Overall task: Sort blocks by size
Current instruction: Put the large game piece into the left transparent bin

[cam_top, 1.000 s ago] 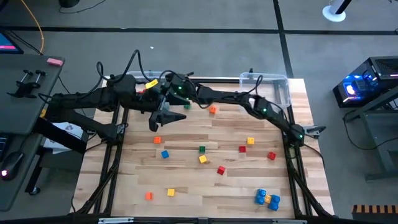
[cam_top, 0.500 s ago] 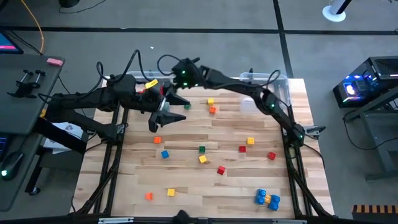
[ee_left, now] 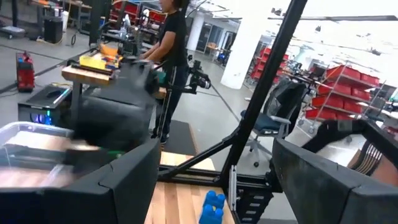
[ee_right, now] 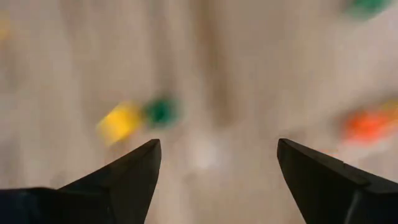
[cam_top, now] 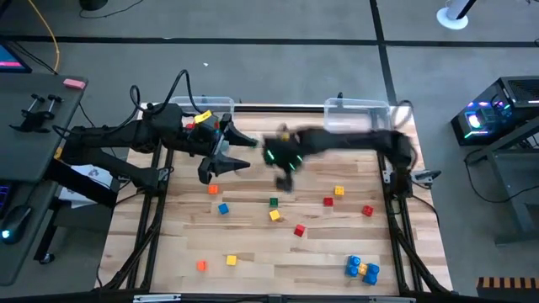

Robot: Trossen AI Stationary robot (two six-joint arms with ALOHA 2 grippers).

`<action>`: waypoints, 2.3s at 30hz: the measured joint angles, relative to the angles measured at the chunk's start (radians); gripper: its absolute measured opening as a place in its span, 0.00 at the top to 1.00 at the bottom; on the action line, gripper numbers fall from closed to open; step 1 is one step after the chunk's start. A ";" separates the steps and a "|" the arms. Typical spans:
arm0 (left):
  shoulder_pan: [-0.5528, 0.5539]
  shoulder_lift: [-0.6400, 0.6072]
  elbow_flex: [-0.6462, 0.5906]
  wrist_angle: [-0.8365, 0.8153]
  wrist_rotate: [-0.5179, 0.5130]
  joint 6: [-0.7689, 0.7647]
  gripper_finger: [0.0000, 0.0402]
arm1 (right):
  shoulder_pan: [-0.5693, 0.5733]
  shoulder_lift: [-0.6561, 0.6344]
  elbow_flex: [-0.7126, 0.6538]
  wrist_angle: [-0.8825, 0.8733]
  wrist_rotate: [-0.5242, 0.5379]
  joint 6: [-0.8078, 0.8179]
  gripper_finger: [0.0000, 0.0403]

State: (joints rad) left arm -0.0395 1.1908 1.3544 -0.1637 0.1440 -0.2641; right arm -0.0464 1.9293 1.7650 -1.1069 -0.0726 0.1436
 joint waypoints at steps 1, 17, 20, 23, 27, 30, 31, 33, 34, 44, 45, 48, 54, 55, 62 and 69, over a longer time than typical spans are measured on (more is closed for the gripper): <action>-0.005 0.000 0.000 -0.003 -0.001 0.006 0.26 | 0.037 -0.059 -0.111 0.022 -0.020 0.038 0.22; 0.033 0.423 -0.002 -0.184 0.029 -0.078 0.26 | 0.316 -0.753 -0.882 0.068 0.212 0.488 0.22; -0.004 0.474 -0.002 -0.221 0.067 -0.085 0.26 | 0.315 -0.746 -0.882 0.062 0.180 0.469 0.22; -0.055 0.492 -0.002 -0.231 0.049 -0.090 0.26 | 0.325 -0.730 -0.882 0.058 0.034 0.627 0.22; -0.104 0.493 -0.001 -0.226 -0.063 -0.090 0.26 | 0.417 -0.724 -0.882 0.057 -0.122 1.001 0.22; -0.104 0.493 -0.001 -0.236 -0.138 -0.094 0.26 | 0.530 -0.725 -0.882 0.089 -0.192 1.328 0.22; -0.094 0.494 -0.001 -0.245 -0.158 -0.102 0.26 | 0.576 -0.725 -0.882 0.112 -0.190 1.420 0.22; -0.066 0.502 0.000 -0.273 -0.181 -0.124 0.26 | 0.663 -0.723 -0.882 0.158 -0.159 1.631 0.22; -0.052 0.505 0.000 -0.305 -0.182 -0.128 0.26 | 0.703 -0.718 -0.882 0.192 -0.140 1.732 0.22; -0.005 0.419 -0.311 -0.165 -0.183 -0.285 0.26 | 0.919 -0.529 -0.858 0.479 -0.153 2.138 0.22; -0.013 0.406 -0.347 -0.126 -0.182 -0.310 0.26 | 0.915 -0.507 -0.850 0.483 -0.155 2.140 0.22; -0.041 0.363 -0.431 -0.050 -0.181 -0.375 0.26 | 0.893 -0.453 -0.822 0.494 -0.153 2.137 0.22; -0.076 0.327 -0.476 -0.016 -0.182 -0.388 0.26 | 0.869 -0.386 -0.810 0.468 -0.192 2.147 0.22; -0.077 0.326 -0.476 -0.021 -0.183 -0.388 0.26 | 0.863 -0.375 -0.810 0.455 -0.200 2.152 0.22; -0.080 0.326 -0.476 -0.017 -0.184 -0.385 0.26 | 0.823 -0.316 -0.810 0.448 -0.216 2.147 0.22; -0.086 0.278 -0.477 0.029 -0.090 -0.249 0.26 | 0.814 -0.274 -0.810 0.483 -0.216 2.145 0.28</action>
State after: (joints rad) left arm -0.1257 1.4689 0.8776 -0.1349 0.0544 -0.5131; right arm 0.7674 1.6556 0.9546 -0.6242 -0.2890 2.2887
